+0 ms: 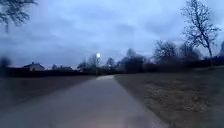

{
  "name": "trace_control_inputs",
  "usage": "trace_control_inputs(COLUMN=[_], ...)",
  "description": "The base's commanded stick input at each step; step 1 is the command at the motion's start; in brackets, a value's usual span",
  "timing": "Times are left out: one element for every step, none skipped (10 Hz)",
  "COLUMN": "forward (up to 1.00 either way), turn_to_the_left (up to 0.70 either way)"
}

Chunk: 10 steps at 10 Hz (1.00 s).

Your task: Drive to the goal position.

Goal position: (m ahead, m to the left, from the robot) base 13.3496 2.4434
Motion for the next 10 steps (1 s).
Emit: trace_control_inputs(forward=[1.00,1.00,1.00,1.00,1.00,1.00,1.00,1.00,1.00,1.00], turn_to_the_left=[0.04,0.04,0.04,0.04,0.04,0.04,0.04,0.04,0.04,0.04])
